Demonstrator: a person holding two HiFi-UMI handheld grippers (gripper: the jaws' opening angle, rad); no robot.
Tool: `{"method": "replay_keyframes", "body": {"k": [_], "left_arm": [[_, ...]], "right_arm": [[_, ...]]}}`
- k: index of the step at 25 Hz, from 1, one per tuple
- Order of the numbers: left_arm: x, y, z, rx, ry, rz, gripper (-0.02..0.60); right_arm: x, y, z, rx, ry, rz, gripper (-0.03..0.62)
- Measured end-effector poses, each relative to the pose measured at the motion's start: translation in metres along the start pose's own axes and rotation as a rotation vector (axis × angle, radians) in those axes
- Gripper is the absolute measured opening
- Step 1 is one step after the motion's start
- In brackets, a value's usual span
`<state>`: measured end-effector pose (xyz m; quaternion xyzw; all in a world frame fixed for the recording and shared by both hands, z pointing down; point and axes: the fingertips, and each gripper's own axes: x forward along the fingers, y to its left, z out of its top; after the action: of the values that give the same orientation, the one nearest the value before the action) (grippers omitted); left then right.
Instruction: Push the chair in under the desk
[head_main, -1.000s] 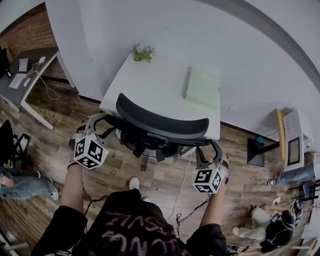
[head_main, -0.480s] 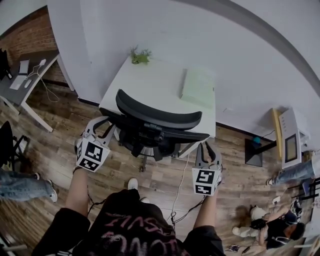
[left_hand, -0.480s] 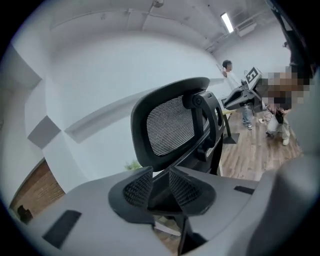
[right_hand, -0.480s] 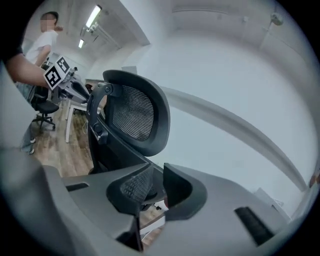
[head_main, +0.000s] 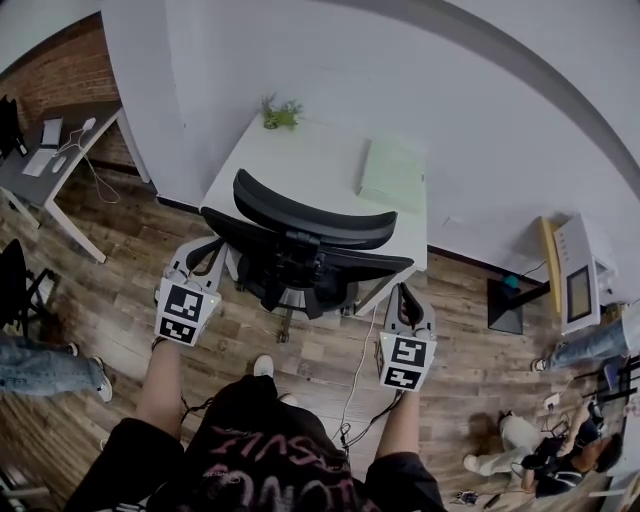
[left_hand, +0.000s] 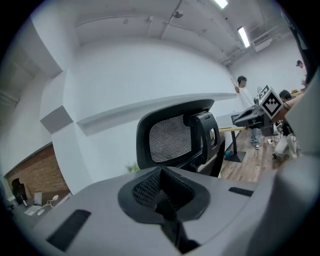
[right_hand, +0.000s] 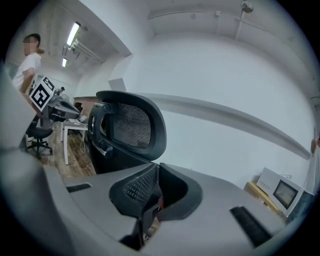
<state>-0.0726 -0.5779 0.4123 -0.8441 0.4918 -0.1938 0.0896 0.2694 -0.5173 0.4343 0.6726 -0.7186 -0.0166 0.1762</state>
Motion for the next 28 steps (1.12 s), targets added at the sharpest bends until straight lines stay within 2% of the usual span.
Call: {"method": "replay_keyframes", "body": {"k": [3,7,12,20,28], "left_arm": [[-0.007,-0.006,0.003,-0.021,-0.012,0.003,0.015],[-0.013,-0.012,0.008,-0.115,-0.042,0.000,0.014],[-0.022,-0.011,0.014,-0.162,-0.079,0.020,0.014],[-0.029,-0.006,0.023,-0.155,-0.113,0.023,0.014],[-0.026,-0.005,0.025,-0.199,-0.108,0.007,0.014]], "right_arm": [[-0.007,0.004,0.001,0.025,-0.013,0.008,0.031],[-0.014,0.003,0.006,0.084,-0.044,0.008,0.029],[-0.020,0.003,0.010,0.102,-0.061,0.005,0.026],[-0.021,0.007,0.016,0.093,-0.071,0.013,0.025],[-0.020,0.008,0.021,0.094,-0.081,0.024,0.025]]}}
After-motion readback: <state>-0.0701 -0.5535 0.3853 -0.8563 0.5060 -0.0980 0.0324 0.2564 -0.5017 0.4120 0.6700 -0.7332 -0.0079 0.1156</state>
